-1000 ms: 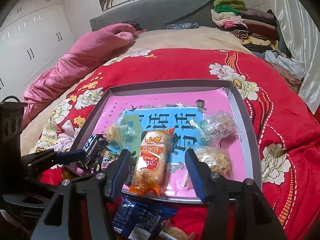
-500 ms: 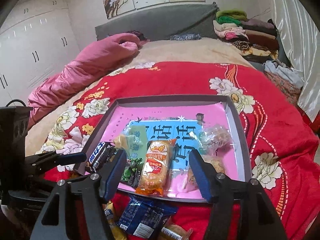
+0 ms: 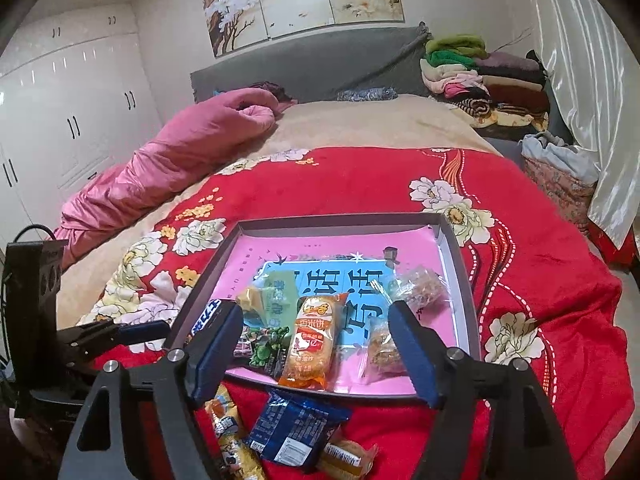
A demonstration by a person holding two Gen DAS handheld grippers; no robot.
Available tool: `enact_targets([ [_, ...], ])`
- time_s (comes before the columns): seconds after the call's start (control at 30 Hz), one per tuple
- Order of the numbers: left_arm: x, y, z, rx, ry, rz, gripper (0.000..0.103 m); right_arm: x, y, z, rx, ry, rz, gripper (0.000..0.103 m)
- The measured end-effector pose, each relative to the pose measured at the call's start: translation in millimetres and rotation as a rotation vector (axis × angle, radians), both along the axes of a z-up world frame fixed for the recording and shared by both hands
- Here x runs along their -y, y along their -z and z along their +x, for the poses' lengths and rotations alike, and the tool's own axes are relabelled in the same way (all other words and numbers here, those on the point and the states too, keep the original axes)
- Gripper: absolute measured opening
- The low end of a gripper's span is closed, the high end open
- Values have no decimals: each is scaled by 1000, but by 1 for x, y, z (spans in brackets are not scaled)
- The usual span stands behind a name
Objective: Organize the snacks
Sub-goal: 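Open both tools and pull back toward the remaining snacks, then move the left tool to the brown wrapped candy while the right tool approaches the clear-wrapped cake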
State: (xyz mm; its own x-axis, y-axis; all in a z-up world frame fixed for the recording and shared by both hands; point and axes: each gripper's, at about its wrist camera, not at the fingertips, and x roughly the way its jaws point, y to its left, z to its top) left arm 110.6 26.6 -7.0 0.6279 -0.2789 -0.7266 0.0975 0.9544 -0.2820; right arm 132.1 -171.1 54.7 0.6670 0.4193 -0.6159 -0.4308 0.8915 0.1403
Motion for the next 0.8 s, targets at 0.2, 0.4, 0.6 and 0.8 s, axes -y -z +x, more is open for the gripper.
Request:
enact_targets([
  [0.2, 5, -3, -6, 1, 24, -10, 80, 9, -10, -10, 16, 13, 2, 80],
  [0.4, 3, -7, -13, 8, 18, -26, 80, 14, -13, -15, 12, 23, -5, 82],
  [0.6, 4, -8, -20, 9, 21, -24, 80, 15, -16, -22, 19, 19, -18, 82],
  [0.8, 2, -10, -29, 9, 12, -32, 80, 16, -22, -27, 31, 12, -16, 82],
])
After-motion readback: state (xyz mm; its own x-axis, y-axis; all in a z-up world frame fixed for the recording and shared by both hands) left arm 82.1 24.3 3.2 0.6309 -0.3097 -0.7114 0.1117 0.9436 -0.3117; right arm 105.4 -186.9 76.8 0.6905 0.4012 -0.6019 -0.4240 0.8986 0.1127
